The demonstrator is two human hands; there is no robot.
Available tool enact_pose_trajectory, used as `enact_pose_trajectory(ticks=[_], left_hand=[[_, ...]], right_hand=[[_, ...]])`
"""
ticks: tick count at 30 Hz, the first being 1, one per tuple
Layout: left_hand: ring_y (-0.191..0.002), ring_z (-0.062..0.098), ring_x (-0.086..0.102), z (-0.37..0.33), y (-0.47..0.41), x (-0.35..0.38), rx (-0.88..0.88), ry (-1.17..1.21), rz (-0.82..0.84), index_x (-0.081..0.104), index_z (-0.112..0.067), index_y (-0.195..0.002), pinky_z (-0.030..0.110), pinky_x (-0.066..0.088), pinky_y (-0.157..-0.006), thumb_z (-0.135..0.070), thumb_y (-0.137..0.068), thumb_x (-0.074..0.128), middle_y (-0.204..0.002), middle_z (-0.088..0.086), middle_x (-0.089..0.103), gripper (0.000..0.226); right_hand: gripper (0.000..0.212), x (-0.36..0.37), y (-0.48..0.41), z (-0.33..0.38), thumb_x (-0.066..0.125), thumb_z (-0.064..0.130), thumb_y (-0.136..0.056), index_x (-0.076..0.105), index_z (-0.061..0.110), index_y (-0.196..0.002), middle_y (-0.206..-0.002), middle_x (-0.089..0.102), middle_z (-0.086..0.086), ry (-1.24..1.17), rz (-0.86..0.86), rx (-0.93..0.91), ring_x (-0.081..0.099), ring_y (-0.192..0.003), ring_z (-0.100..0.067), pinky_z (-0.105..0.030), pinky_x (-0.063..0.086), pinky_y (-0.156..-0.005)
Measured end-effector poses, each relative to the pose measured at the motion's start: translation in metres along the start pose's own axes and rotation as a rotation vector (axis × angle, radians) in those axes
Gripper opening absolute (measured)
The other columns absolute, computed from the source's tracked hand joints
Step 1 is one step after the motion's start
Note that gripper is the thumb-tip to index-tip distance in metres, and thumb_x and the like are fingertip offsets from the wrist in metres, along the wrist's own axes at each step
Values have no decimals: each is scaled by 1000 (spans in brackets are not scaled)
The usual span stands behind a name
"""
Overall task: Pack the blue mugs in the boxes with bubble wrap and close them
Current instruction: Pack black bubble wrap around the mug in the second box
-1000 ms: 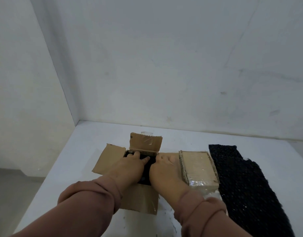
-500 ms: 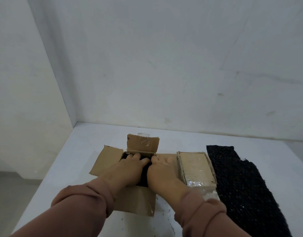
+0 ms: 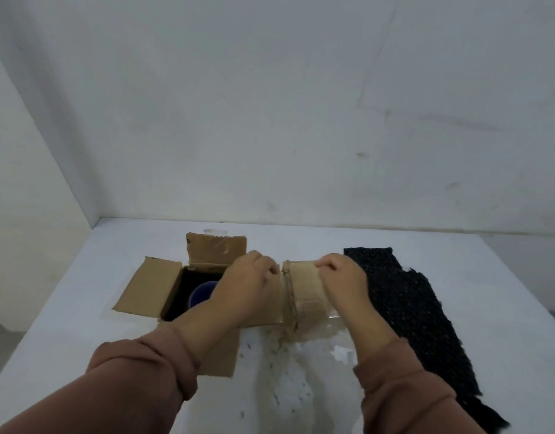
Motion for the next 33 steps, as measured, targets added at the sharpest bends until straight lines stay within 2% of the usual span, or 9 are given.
enact_pose_trajectory(ticks=[3, 10, 13, 15, 17, 20, 25, 28, 33], left_hand=[[-107, 14, 48, -49, -7, 27, 58, 91, 7, 61, -17, -114, 15, 31, -79, -4, -90, 44, -117, -2, 52, 32], [-108, 21, 54, -133, -12, 134, 10, 256, 272, 61, -14, -116, 18, 35, -81, -3, -91, 41, -119, 6, 55, 34], [-111, 19, 56, -137, -8, 189, -335, 441, 481, 57, -17, -122, 20, 39, -83, -6, -92, 45, -121, 2, 56, 33], [-90, 16, 53, -133, -4, 215, -650, 600, 582, 54, -18, -106, 25, 39, -78, -8, -93, 48, -98, -2, 53, 18], [-68, 13, 40, -125, -5, 228, -837, 641, 547, 47, -14, -96, 29, 36, -69, -8, -94, 47, -78, -1, 40, 7], [-65, 17, 38, -113, -15, 237, -937, 741, 378, 41, -13, -97, 32, 31, -62, -16, -95, 50, -77, 7, 42, 10], [-60, 16, 44, -125, -32, 240, -822, 816, 385, 51, -15, -77, 26, 33, -54, -37, -91, 59, -73, 4, 50, 27], [-61, 12, 42, -135, -42, 239, -700, 696, 363, 52, -10, -86, 24, 30, -50, -25, -91, 61, -71, 1, 46, 17], [-54, 13, 33, -151, -58, 223, -539, 517, 236, 31, -17, -69, 28, 24, -50, -18, -87, 57, -63, 0, 34, 32]], right_hand=[[19, -36, -9, -72, 50, 8, -86, 66, 19, -88, -101, 67, -4, -101, -72, 225, 59, -92, -22, -38, 50, -87], [43, -52, -1, -206, 62, 24, -84, 54, 17, -125, -131, 44, -12, 474, 292, 336, 50, -116, -29, -29, 43, -94], [43, -45, 5, -225, 60, 25, -86, 51, 17, -127, -130, 37, -11, 563, 352, 201, 40, -120, -29, -29, 38, -100], [33, -45, 6, -230, 58, 23, -87, 55, 15, -119, -124, 40, -10, 573, 313, 103, 40, -115, -28, -30, 40, -96], [25, -45, 4, -232, 56, 21, -87, 60, 12, -110, -113, 43, -8, 552, 290, 37, 42, -110, -28, -30, 43, -91], [20, -48, -2, -237, 57, 19, -86, 66, 10, -102, -101, 39, -4, 454, 263, 17, 45, -106, -28, -27, 43, -87], [14, -57, -6, -242, 56, 16, -85, 68, 11, -91, -105, 48, -3, 269, 203, 84, 50, -102, -21, -22, 41, -84], [5, -60, -6, -241, 57, 17, -82, 62, 16, -83, -98, 43, 1, 221, 219, 80, 50, -98, -20, -23, 42, -80], [18, -79, -15, -244, 53, 15, -85, 68, 10, -93, -102, 50, -7, 160, 125, 160, 53, -100, -26, -26, 39, -81]])
Point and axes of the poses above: each hand's wrist, its own y-axis away from the middle knuckle, its own x-axis out of the palm, z = x × y, the point moved 7 cm from there along -y, towards the middle knuckle
